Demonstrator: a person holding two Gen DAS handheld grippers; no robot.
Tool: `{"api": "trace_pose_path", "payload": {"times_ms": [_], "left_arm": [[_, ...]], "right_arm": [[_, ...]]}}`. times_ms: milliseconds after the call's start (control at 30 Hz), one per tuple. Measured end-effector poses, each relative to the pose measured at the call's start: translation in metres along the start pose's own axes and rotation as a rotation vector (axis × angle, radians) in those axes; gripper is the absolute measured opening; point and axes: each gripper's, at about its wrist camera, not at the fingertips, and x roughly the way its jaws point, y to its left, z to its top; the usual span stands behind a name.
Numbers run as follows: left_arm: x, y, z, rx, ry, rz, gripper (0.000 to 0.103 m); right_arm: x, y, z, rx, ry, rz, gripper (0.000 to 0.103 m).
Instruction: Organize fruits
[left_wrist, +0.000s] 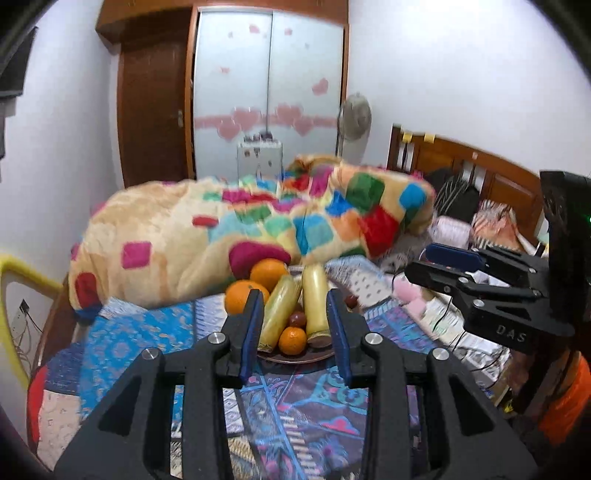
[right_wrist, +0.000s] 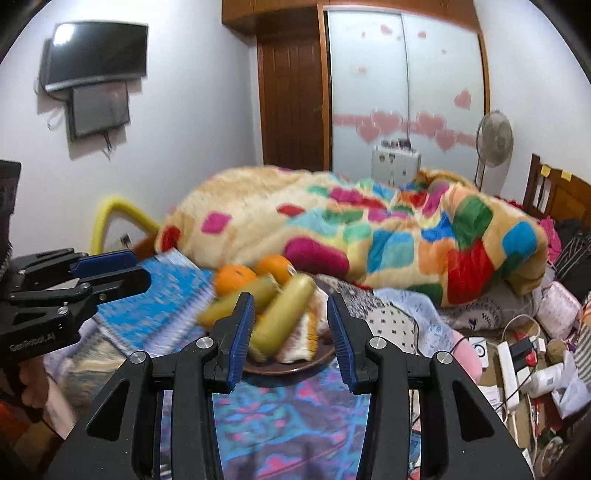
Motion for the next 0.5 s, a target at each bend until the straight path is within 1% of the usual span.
{"api": "trace_pose_path", "payload": {"times_ms": [33, 100, 167, 233, 300, 367, 400, 433, 467, 500], "left_arm": [[-0.011, -0.001, 0.000, 0.000, -0.020, 0.002, 0.042], [-0.041, -0.004, 0.000, 0.004, -0.075, 0.005, 0.049], [-0.070, -0.008, -0.001, 0.012, -0.131, 0.017, 0.052], [-0.091, -0.010, -0.002, 0.015, -0.169, 0.025, 0.058], [-0.118, -0.012, -0.004, 0.014, -0.215, 0.032, 0.063], [-0.138, -0.014, -0.007, 0.017, -0.252, 0.047, 0.067], [-0.144, -0.014, -0.009, 0.019, -0.266, 0.052, 0.069], [-0.152, -0.014, -0.011, 0.021, -0.282, 0.056, 0.073], [-0.158, -0.014, -0.014, 0.023, -0.294, 0.060, 0.075], [-0.163, -0.014, -0.016, 0.021, -0.303, 0.067, 0.078]], "right_arm": [[-0.014, 0.006, 0.001, 0.002, -0.028, -0.006, 0.041], [-0.037, 0.018, 0.002, 0.005, -0.088, -0.017, 0.049], [-0.062, 0.033, 0.002, 0.006, -0.153, -0.030, 0.050], [-0.084, 0.045, 0.002, 0.015, -0.211, -0.032, 0.053], [-0.103, 0.055, 0.001, 0.023, -0.266, -0.039, 0.063], [-0.118, 0.066, -0.001, 0.020, -0.314, -0.057, 0.066], [-0.125, 0.071, -0.002, 0.015, -0.336, -0.069, 0.071], [-0.132, 0.077, -0.004, 0.013, -0.359, -0.081, 0.074], [-0.137, 0.080, -0.005, 0.014, -0.372, -0.086, 0.081], [-0.142, 0.083, -0.007, 0.013, -0.384, -0.096, 0.084]]}}
